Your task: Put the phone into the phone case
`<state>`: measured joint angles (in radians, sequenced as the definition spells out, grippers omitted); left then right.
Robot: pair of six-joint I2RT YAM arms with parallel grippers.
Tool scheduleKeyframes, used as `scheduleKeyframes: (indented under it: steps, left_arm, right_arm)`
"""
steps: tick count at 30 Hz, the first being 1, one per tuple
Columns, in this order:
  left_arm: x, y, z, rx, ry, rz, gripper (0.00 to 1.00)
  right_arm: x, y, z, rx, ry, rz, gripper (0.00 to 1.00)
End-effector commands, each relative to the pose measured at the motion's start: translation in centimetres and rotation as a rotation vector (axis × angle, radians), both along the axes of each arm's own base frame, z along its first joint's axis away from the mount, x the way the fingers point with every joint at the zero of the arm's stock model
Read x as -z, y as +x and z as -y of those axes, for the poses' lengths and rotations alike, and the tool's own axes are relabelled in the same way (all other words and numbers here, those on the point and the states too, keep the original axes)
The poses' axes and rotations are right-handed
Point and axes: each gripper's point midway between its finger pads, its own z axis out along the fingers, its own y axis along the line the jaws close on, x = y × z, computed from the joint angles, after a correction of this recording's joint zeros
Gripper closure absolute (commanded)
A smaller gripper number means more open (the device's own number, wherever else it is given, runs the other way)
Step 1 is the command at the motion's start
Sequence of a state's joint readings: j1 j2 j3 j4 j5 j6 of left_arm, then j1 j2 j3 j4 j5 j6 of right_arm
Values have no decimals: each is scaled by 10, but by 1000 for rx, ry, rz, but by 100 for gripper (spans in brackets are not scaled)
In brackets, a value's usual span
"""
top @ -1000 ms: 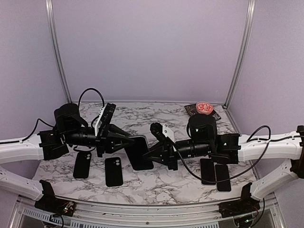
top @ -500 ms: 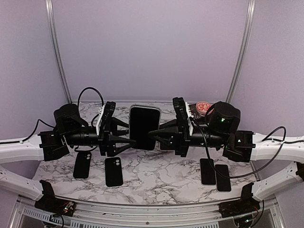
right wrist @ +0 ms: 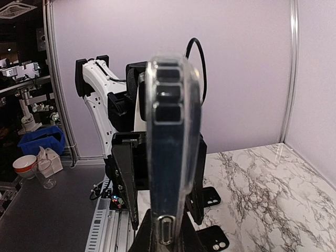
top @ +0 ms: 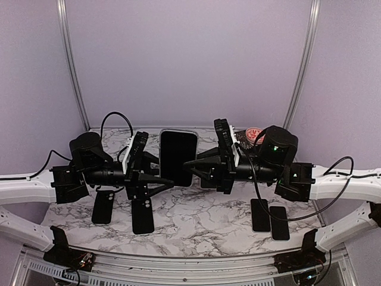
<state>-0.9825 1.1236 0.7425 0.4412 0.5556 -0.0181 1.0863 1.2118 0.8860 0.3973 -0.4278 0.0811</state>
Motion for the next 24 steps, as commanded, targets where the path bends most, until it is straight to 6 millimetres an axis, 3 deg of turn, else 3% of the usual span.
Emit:
scheduleKeyframes:
  steps: [1,3,6,8,11,13,15,19,24]
  left_arm:
    - [-21,-2,6,10,-59,14,47]
    - [-22,0,11,10,-60,-7,59]
    - [-18,0,17,22,-52,-32,100]
    - [-19,-2,17,27,-56,-32,100]
    - [-29,2,11,-16,-85,-13,100]
    - [-39,3,5,-44,-113,5,100]
    - [-49,1,0,-51,-138,14,100]
    - [-56,-2,2,-24,-154,-8,100]
    - [-55,-4,5,-1,-155,-28,100]
  right_arm:
    - [-44,-7,0,-27,118,56,100]
    - [-45,-8,-1,-34,123,56,100]
    - [-47,-8,-1,-41,127,53,100]
    - [-45,-7,-2,-37,118,47,100]
    - [-28,-3,-1,-7,59,19,48]
    - [-8,1,7,35,13,12,32]
    - [12,8,17,88,-17,-5,25]
    - [38,8,14,82,-79,-37,30]
    - [39,6,1,27,-78,-38,53]
